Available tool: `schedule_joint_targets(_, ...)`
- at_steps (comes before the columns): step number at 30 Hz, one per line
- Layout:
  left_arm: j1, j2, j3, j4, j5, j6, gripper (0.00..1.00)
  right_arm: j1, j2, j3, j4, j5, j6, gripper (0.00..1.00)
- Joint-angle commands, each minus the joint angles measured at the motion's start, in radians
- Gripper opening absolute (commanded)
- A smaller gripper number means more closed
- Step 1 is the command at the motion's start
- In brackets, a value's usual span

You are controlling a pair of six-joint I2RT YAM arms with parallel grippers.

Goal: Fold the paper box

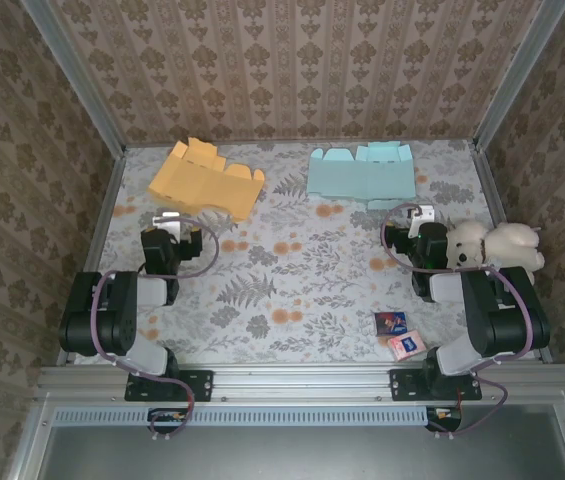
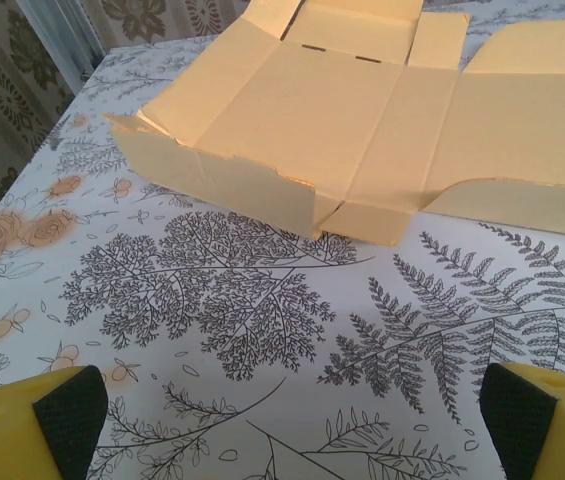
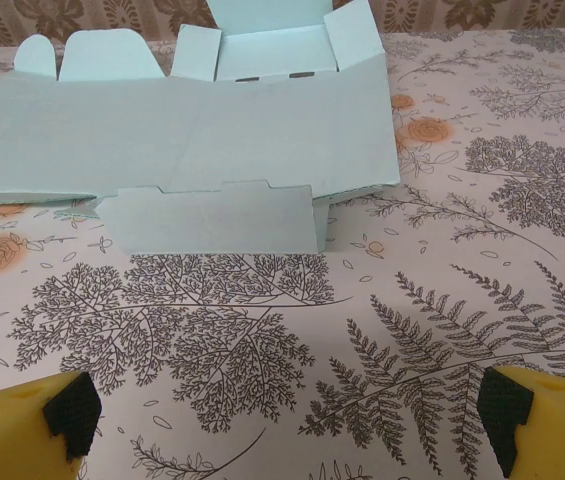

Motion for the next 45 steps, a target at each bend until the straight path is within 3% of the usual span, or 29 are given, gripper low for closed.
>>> schedule_joint_targets(1,-0.003,0.01,0.024,0.032,-0.008,0.02,1.0,0.007,0.01,0.018,0.038,0.01,-0.008,1.0)
schedule_joint_targets(15,0.005,0.011,0.03,0.024,0.005,0.016,1.0,0.007,0.011,0.018,0.038,0.008,-0.008,1.0)
schedule_joint_targets(27,0.057,0.009,0.043,-0.007,0.122,-0.007,1.0,-0.005,0.011,0.019,0.034,-0.009,-0.002,1.0)
schedule_joint_targets(40,0.067,0.011,0.043,-0.007,0.145,-0.01,1.0,-0.005,0.012,0.022,0.03,-0.012,0.0,1.0)
schedule_joint_targets(45,0.038,-0.026,0.053,-0.036,0.094,0.011,1.0,0.01,-0.014,0.038,-0.018,-0.013,-0.025,1.0)
